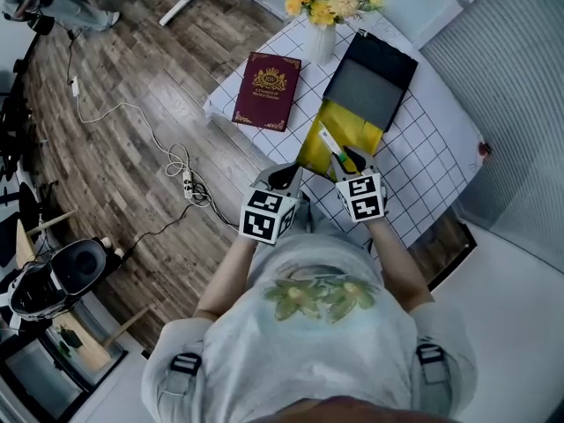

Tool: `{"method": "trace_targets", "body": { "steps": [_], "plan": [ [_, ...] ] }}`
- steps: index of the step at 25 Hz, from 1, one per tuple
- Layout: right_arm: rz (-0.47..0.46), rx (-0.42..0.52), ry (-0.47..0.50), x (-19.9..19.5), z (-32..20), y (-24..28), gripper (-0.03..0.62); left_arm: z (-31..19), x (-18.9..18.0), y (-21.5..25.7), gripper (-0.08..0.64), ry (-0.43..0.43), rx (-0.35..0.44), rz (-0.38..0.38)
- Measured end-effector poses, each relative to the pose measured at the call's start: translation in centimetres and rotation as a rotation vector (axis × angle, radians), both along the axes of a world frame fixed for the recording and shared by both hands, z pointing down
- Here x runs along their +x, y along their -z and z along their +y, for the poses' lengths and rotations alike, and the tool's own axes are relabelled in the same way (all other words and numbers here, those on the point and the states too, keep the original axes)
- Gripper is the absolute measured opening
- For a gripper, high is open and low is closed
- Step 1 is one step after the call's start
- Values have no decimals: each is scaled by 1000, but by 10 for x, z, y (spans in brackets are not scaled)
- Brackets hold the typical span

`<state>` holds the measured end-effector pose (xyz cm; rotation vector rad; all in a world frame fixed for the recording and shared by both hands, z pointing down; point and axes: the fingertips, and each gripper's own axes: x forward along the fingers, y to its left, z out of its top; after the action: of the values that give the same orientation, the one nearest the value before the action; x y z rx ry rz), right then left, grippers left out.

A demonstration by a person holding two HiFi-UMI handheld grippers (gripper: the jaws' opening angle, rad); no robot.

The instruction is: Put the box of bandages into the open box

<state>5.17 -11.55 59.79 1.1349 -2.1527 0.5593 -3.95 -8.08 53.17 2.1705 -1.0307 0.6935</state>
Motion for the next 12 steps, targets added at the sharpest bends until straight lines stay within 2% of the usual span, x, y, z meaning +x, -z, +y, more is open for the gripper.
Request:
{"method": "trace_targets", "body": {
  "steps": [7,12],
  "plan": [
    [-57,73,-29,2,8,34,35,3,4,12,6,-14,32,7],
    [-129,131,-21,-1,17,62,12,7,8,19,6,-20,43,21]
  ]
}}
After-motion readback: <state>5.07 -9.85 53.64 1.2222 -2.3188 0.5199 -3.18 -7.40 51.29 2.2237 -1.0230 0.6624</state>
